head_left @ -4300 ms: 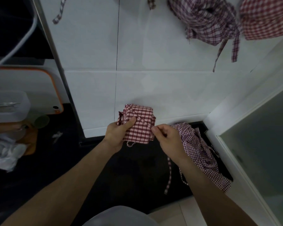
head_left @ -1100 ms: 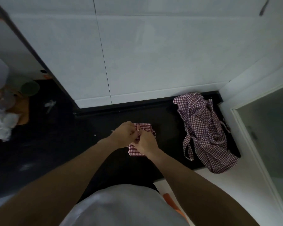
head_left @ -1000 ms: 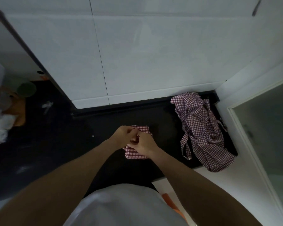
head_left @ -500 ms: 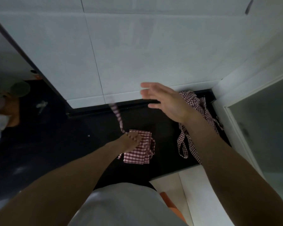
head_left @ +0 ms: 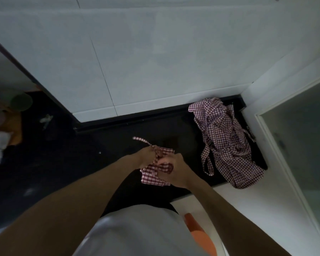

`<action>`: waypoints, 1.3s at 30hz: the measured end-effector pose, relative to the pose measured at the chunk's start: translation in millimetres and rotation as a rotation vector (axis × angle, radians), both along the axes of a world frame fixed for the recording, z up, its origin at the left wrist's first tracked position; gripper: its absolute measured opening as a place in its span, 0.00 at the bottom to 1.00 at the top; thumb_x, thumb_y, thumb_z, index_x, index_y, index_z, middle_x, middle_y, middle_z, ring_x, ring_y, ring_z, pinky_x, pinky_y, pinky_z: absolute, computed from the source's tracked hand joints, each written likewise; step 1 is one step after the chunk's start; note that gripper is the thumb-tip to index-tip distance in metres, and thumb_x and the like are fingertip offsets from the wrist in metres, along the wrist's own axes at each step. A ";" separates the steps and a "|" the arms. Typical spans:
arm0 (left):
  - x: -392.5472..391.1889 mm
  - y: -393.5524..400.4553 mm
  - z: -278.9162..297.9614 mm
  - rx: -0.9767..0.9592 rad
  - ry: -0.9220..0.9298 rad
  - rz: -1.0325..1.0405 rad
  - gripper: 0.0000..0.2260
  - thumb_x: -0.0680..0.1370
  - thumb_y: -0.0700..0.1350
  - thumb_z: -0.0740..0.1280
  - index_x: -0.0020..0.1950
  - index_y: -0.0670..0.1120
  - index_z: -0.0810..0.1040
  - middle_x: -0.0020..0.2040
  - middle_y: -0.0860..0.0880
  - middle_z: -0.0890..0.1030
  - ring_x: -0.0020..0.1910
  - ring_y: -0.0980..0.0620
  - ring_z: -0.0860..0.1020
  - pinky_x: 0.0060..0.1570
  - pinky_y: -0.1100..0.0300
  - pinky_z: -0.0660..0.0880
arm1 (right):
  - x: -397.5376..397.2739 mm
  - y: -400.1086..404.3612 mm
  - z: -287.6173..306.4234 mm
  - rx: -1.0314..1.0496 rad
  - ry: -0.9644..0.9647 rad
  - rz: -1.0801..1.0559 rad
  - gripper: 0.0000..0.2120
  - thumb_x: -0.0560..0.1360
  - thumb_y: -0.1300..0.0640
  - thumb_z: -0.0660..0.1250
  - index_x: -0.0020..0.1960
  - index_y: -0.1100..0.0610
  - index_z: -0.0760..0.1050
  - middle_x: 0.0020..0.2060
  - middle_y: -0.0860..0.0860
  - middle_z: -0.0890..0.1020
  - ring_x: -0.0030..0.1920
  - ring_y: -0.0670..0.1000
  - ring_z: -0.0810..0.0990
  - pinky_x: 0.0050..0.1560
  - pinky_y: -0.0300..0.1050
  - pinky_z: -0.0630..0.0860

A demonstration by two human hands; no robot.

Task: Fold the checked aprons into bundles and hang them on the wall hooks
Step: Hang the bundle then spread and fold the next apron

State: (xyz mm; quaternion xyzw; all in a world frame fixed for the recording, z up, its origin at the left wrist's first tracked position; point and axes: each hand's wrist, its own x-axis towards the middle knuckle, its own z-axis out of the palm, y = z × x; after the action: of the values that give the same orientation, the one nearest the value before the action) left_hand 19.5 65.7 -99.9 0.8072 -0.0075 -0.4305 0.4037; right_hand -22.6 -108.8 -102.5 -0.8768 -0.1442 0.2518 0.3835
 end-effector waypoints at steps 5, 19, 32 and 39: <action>1.7 3.6 -4.1 -0.006 0.047 0.070 0.16 0.82 0.35 0.58 0.68 0.43 0.73 0.51 0.48 0.78 0.47 0.54 0.77 0.43 0.65 0.74 | -5.1 7.6 15.1 0.294 0.461 -0.292 0.16 0.80 0.49 0.59 0.44 0.54 0.82 0.44 0.52 0.85 0.50 0.52 0.82 0.65 0.54 0.74; -6.4 7.5 -11.7 -0.154 -0.007 0.289 0.12 0.79 0.36 0.66 0.62 0.45 0.71 0.48 0.44 0.84 0.44 0.51 0.84 0.40 0.63 0.79 | 14.7 9.0 -12.4 0.213 0.456 -0.623 0.19 0.84 0.55 0.56 0.40 0.60 0.78 0.24 0.42 0.71 0.28 0.43 0.68 0.32 0.39 0.66; -15.1 17.1 -11.3 -0.514 0.202 0.527 0.08 0.79 0.28 0.60 0.49 0.40 0.74 0.46 0.45 0.84 0.46 0.50 0.82 0.47 0.57 0.75 | 8.2 16.7 -20.3 0.316 0.378 -0.886 0.05 0.80 0.57 0.67 0.46 0.55 0.80 0.36 0.51 0.83 0.34 0.46 0.79 0.38 0.40 0.77; -13.8 2.7 -10.3 -0.373 0.092 0.372 0.23 0.80 0.36 0.64 0.74 0.47 0.64 0.52 0.39 0.83 0.49 0.47 0.84 0.49 0.58 0.81 | 6.8 15.5 -18.8 0.294 0.324 -0.614 0.08 0.79 0.60 0.68 0.50 0.49 0.83 0.48 0.48 0.86 0.52 0.48 0.84 0.60 0.51 0.79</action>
State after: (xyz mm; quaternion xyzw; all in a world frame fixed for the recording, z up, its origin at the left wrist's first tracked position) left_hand 5.7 68.4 -110.2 0.6861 0.0801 -0.3766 0.6173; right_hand -15.8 -93.3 -121.4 -0.7637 0.1532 0.2373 0.5806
